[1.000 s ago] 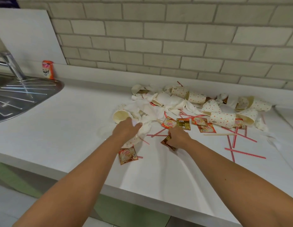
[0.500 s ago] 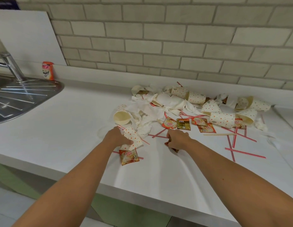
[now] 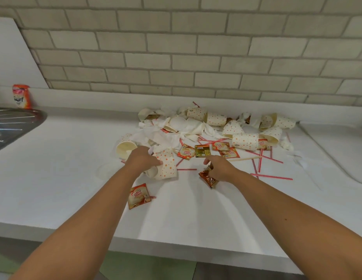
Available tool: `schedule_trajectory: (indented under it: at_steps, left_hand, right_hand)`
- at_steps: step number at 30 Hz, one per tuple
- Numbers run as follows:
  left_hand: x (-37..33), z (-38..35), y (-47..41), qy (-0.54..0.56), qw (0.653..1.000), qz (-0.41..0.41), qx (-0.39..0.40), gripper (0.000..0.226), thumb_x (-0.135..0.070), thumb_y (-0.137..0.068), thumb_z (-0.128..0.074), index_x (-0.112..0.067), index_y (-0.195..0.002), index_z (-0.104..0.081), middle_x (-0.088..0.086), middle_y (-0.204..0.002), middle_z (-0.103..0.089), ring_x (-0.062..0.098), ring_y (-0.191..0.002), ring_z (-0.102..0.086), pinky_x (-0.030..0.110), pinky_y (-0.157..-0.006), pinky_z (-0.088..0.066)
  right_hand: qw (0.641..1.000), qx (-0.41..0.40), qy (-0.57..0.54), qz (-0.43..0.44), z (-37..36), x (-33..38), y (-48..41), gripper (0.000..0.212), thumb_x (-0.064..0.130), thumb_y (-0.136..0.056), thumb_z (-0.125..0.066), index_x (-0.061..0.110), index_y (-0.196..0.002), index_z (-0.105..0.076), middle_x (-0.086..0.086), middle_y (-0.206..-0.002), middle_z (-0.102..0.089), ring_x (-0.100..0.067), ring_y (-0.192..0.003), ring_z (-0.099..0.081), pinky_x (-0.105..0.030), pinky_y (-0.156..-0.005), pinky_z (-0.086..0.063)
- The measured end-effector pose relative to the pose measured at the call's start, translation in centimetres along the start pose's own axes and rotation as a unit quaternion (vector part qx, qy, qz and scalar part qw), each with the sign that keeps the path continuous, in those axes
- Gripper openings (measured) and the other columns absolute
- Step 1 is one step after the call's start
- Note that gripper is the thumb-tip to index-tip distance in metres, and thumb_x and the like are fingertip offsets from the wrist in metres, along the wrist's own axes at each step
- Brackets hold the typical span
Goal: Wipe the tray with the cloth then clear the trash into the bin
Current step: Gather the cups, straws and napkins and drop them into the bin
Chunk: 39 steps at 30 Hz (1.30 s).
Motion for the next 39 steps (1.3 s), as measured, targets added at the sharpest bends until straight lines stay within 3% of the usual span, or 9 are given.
schedule_trajectory:
  at_steps: [3, 7, 10, 17, 21, 24, 28, 35, 39]
  left_hand:
    - [-3.8, -2.1, 1.1, -0.003, 0.999, -0.039, 0.014, 0.069, -0.03, -0.081, -0.071, -0.005, -0.137, -0.04, 0.01, -0.138, -0.045, 0.027, -0.123, -0.046, 0.033, -0.092, -0.042]
    - [-8.5, -5.2, 2.9, 0.002, 0.995, -0.085, 0.044, 0.055, -0.03, -0.083, -0.067, -0.007, -0.129, -0.047, 0.009, -0.13, -0.052, 0.023, -0.111, -0.051, 0.032, -0.081, -0.042]
    - [-12.2, -8.5, 4.6, 0.001, 0.989, -0.126, 0.077, 0.052, -0.028, -0.082, -0.067, -0.007, -0.127, -0.05, 0.009, -0.126, -0.056, 0.024, -0.112, -0.053, 0.03, -0.079, -0.043]
    - [-20.5, -18.2, 10.8, -0.004, 0.965, -0.196, 0.174, 0.051, -0.024, -0.087, -0.061, -0.005, -0.132, -0.046, 0.009, -0.131, -0.052, 0.023, -0.103, -0.052, 0.031, -0.082, -0.044]
    - [-24.8, -24.3, 15.4, -0.02, 0.944, -0.24, 0.226, 0.053, -0.026, -0.088, -0.057, -0.006, -0.134, -0.042, 0.01, -0.135, -0.048, 0.025, -0.118, -0.051, 0.029, -0.082, -0.042]
    - [-27.7, -28.7, 19.2, -0.045, 0.925, -0.279, 0.255, 0.046, -0.026, -0.088, -0.056, -0.007, -0.129, -0.048, 0.009, -0.128, -0.054, 0.024, -0.108, -0.055, 0.026, -0.072, -0.041]
    - [-30.4, -33.7, 24.8, -0.063, 0.89, -0.336, 0.3, 0.037, -0.02, -0.087, -0.053, -0.004, -0.12, -0.052, 0.01, -0.123, -0.055, 0.023, -0.091, -0.051, 0.025, -0.066, -0.039]
    - [-31.4, -40.6, 32.8, -0.103, 0.844, -0.386, 0.358, 0.038, -0.019, -0.088, -0.052, -0.005, -0.123, -0.052, 0.012, -0.123, -0.057, 0.027, -0.109, -0.057, 0.027, -0.074, -0.042]
    - [-29.3, -44.5, 35.4, -0.144, 0.827, -0.384, 0.384, 0.044, -0.021, -0.09, -0.051, -0.008, -0.131, -0.047, 0.011, -0.129, -0.054, 0.027, -0.115, -0.055, 0.029, -0.089, -0.046]
  right_hand:
    - [0.999, -0.015, -0.04, -0.007, 2.0, -2.0, 1.8, 0.043, 0.002, -0.085, -0.061, 0.013, -0.126, -0.051, -0.008, -0.113, -0.049, -0.018, -0.092, -0.049, -0.027, -0.07, -0.048]
    - [0.995, -0.042, -0.092, -0.02, 4.9, -4.6, 4.5, 0.042, 0.008, -0.085, -0.064, 0.018, -0.124, -0.052, 0.0, -0.108, -0.046, -0.018, -0.093, -0.052, -0.02, -0.06, -0.047]
    - [0.991, -0.061, -0.109, -0.055, 7.0, -8.1, 7.1, 0.037, 0.01, -0.085, -0.066, 0.021, -0.118, -0.055, 0.0, -0.109, -0.048, -0.02, -0.095, -0.056, -0.03, -0.07, -0.053]
    - [0.976, -0.102, -0.132, -0.141, 11.1, -17.4, 15.2, 0.031, 0.008, -0.085, -0.064, 0.017, -0.114, -0.059, -0.002, -0.109, -0.052, -0.017, -0.094, -0.055, -0.015, -0.058, -0.046]
    - [0.964, -0.137, -0.123, -0.189, 13.2, -23.2, 20.8, 0.025, 0.005, -0.082, -0.064, 0.018, -0.103, -0.06, -0.001, -0.101, -0.052, -0.014, -0.082, -0.055, -0.019, -0.056, -0.046]
    - [0.952, -0.146, -0.115, -0.242, 13.9, -27.1, 25.3, 0.031, 0.003, -0.081, -0.063, 0.015, -0.109, -0.061, 0.005, -0.086, -0.052, -0.014, -0.076, -0.055, -0.024, -0.06, -0.049]
    - [0.94, -0.163, -0.105, -0.282, 14.2, -30.8, 30.4, 0.032, 0.006, -0.079, -0.062, 0.017, -0.108, -0.062, -0.002, -0.099, -0.054, -0.019, -0.084, -0.056, -0.021, -0.06, -0.046]
    - [0.915, -0.175, -0.092, -0.351, 12.5, -36.3, 37.3, 0.027, 0.005, -0.079, -0.063, 0.016, -0.104, -0.064, -0.002, -0.11, -0.057, -0.02, -0.099, -0.056, -0.03, -0.086, -0.051]
    - [0.905, -0.139, -0.09, -0.392, 9.4, -38.7, 39.9, 0.025, 0.003, -0.08, -0.061, 0.017, -0.101, -0.06, 0.0, -0.105, -0.053, -0.018, -0.097, -0.054, -0.024, -0.079, -0.047]
Point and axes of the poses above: each hand's wrist, its own y-axis away from the middle knuckle, its own z-axis out of the back of the hand, x = y × z, the point moved 9 cm from there along -y, towards the middle knuckle
